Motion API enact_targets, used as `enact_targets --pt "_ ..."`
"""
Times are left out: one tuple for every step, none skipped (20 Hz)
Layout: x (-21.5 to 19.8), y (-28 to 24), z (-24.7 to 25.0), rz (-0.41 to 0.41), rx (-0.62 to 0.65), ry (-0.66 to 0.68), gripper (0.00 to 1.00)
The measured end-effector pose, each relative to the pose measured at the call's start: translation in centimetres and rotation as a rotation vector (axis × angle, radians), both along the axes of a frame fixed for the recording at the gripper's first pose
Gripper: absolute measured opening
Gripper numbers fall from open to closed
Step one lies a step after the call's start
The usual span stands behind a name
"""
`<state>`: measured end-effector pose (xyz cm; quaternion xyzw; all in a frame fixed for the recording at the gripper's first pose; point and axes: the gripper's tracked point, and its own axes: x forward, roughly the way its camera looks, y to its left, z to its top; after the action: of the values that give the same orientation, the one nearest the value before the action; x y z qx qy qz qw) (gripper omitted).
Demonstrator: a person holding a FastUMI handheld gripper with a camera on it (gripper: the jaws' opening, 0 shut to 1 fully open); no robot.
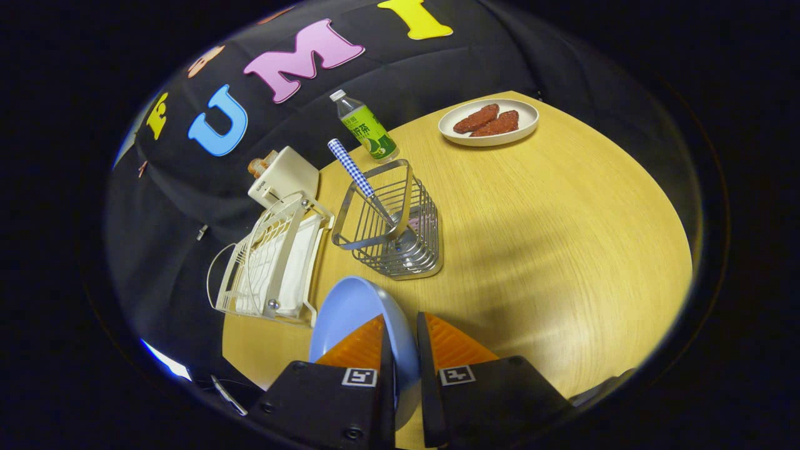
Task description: Take the plate from the dish rack, then take the spoon from the basket and place it into the plate.
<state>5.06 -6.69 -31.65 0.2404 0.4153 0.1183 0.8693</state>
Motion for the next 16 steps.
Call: enact_targets --pt "-0.1 -0.2 -0.4 0.011 -0.016 -0.002 0.19" --pt "-0.2 -0.4 -0.6 0.022 -0.026 -0.006 0.22" --pt "-0.3 -0.5 -0.5 0.031 -0.027 -0.014 0.31" --pt "-0.3 -0.7 -0.1 0.034 -0.028 -0.027 0.33" --pt "0.0 -1.0 0.3 0.032 -0.037 -0.054 0.44" --pt "0.4 -1.4 1.0 0.03 -0.055 -0.085 0.56" --pt "0.8 -1.8 2.1 0.031 -0.074 -0.13 0.68" --pt "1.4 -2.0 3.4 0.038 -0.084 -0.179 0.8" --pt "1.8 -2.2 4.4 0.045 -0.099 -0.224 0.92" --pt "2.3 -2.4 5.6 0.054 -0.118 -0.266 0.97" --pt "3.1 -2.6 6.9 0.059 -0.139 -0.312 0.97" --pt "3.9 -2.8 8.1 0.061 -0.155 -0.356 0.98" --pt "4.7 -2.7 9.3 0.063 -0.166 -0.395 0.98" --pt "5.5 -2.6 10.5 0.065 -0.173 -0.429 0.98" --pt "6.4 -2.4 11.6 0.068 -0.18 -0.461 0.98" --pt "7.4 -2.1 12.5 0.074 -0.187 -0.489 0.98"
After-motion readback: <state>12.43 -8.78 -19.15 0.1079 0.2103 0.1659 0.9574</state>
